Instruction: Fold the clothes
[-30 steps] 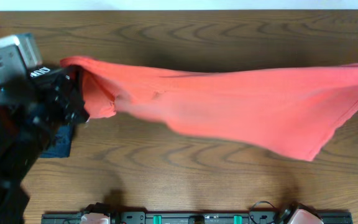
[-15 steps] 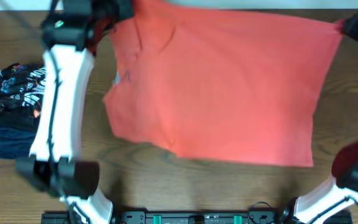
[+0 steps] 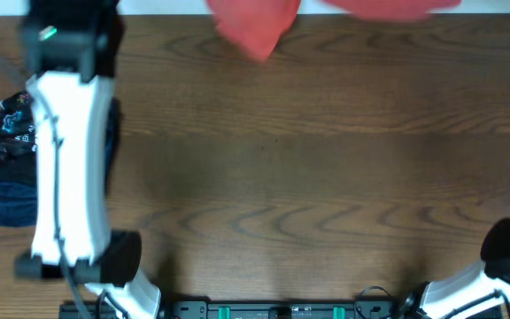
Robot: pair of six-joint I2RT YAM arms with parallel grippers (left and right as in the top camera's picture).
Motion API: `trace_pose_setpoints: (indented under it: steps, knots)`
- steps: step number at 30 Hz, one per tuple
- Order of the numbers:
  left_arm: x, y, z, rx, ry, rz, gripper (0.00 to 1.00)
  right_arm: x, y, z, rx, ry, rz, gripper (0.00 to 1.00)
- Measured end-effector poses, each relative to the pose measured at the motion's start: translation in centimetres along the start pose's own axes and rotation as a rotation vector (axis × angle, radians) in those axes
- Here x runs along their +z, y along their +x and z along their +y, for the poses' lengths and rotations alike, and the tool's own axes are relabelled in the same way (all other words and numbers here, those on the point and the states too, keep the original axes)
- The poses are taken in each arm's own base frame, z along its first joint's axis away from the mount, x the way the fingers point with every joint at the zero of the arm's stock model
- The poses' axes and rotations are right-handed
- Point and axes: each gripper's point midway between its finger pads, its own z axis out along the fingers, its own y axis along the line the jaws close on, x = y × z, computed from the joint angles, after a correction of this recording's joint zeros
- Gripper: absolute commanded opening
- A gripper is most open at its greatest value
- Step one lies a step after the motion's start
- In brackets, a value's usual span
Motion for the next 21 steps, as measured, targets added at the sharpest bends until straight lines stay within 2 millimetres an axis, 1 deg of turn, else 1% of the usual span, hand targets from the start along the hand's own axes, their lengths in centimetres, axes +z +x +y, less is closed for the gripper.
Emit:
trace_pose_setpoints:
  steps: [1, 2, 4, 6, 7, 9, 10, 12, 13, 14, 16, 18, 21]
  knots:
    - [-1.3, 0.8, 0.2, -0.006, -0.020, 0.048, 0.06, -0.8, 0.7, -0.2, 0.003, 0.024, 0.029, 0.01]
    - [-2.8, 2.1, 0.5, -0.018, -0.046, 0.113, 0.06, -1.4, 1.9, -0.6, 0.007, 0.055, 0.075, 0.01]
    - [-4.8, 5.8, 1.7, -0.047, -0.115, 0.274, 0.06, -1.6, 5.1, -2.1, 0.020, 0.124, 0.195, 0.01]
    - [-5.8, 10.0, 3.1, -0.075, -0.181, 0.443, 0.06, -0.9, 8.6, -4.2, 0.038, 0.196, 0.319, 0.01]
    - [-5.8, 12.5, 3.9, -0.089, -0.216, 0.537, 0.06, -0.2, 10.8, -5.6, 0.049, 0.237, 0.393, 0.01]
    - [-5.7, 17.5, 5.4, -0.109, -0.281, 0.716, 0.07, 0.8, 14.4, -7.9, 0.065, 0.303, 0.508, 0.01]
    - [-5.3, 20.8, 6.3, -0.114, -0.317, 0.828, 0.05, 1.4, 16.9, -9.4, 0.074, 0.344, 0.580, 0.01]
    - [-5.0, 25.8, 7.6, -0.114, -0.365, 0.991, 0.06, 1.6, 20.2, -11.3, 0.089, 0.398, 0.677, 0.01]
    - [-5.1, 28.6, 8.2, -0.108, -0.385, 1.079, 0.06, 1.6, 22.3, -12.4, 0.098, 0.432, 0.734, 0.01]
    - [-5.4, 31.1, 8.7, -0.101, -0.398, 1.158, 0.06, 1.4, 23.8, -13.1, 0.102, 0.458, 0.776, 0.01]
    - [-7.0, 36.1, 9.3, -0.085, -0.417, 1.324, 0.06, 0.8, 26.5, -14.5, 0.111, 0.507, 0.848, 0.01]
    - [-9.2, 39.6, 9.7, -0.067, -0.434, 1.460, 0.06, 0.1, 28.8, -15.8, 0.126, 0.549, 0.910, 0.01]
    - [-12.3, 43.0, 10.3, -0.054, -0.458, 1.603, 0.06, -1.3, 31.9, -17.4, 0.167, 0.602, 0.991, 0.01]
